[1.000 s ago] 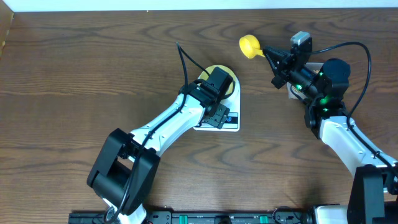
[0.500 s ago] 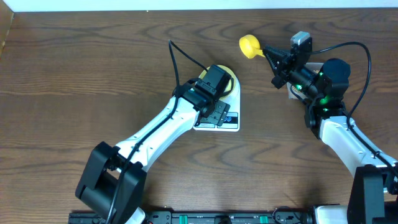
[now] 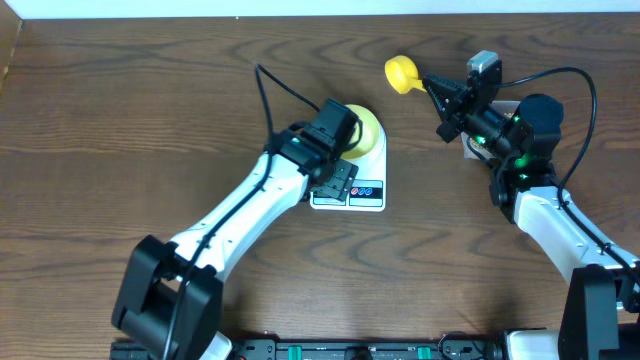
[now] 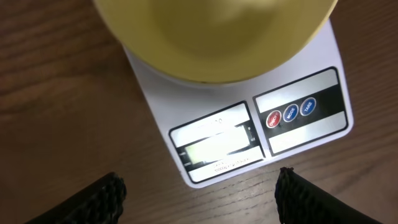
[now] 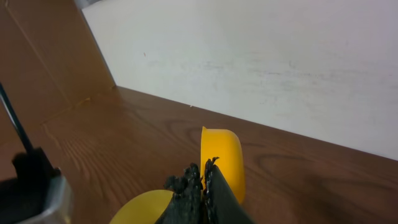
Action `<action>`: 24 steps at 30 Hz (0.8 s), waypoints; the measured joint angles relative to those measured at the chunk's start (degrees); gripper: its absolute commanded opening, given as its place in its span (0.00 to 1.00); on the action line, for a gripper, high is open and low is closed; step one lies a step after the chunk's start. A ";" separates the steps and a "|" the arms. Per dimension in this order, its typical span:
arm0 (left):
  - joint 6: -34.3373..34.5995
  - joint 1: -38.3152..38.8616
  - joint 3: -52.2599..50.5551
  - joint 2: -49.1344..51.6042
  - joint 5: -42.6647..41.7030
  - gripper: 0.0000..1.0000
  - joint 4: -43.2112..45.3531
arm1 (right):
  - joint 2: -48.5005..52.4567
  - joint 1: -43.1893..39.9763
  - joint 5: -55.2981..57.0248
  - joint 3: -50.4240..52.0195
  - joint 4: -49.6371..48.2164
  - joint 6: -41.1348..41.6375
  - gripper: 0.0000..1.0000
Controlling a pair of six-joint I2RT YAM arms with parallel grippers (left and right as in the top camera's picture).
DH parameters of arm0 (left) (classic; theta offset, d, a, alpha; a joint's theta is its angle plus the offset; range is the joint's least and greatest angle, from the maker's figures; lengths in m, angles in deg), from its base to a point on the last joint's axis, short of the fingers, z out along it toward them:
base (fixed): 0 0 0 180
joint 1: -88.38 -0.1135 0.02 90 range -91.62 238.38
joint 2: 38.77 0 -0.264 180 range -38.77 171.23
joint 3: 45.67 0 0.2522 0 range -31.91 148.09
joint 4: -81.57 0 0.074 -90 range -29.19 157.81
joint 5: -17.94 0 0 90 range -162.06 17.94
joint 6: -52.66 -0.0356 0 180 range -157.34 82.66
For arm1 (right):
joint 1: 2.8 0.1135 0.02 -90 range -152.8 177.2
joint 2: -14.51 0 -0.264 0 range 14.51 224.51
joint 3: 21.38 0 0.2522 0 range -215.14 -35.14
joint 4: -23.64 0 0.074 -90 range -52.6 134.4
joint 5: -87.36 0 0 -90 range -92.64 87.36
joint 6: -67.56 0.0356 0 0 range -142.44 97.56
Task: Scoop item into bowl and weigh 50g on scale
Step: 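Lift and retract the left gripper back from the scale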
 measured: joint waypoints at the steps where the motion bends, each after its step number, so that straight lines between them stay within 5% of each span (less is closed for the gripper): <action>1: -0.50 -0.42 0.00 -0.46 -0.85 0.79 0.00 | 0.00 0.00 0.02 0.00 0.00 0.02 0.01; 10: -5.44 -4.74 0.00 -1.64 -11.43 0.80 -0.07 | 0.00 0.00 0.00 0.00 0.02 0.00 0.01; 24: -6.25 -5.68 0.00 -1.64 -13.29 0.80 -0.02 | 0.00 0.00 0.11 0.00 0.00 -1.27 0.01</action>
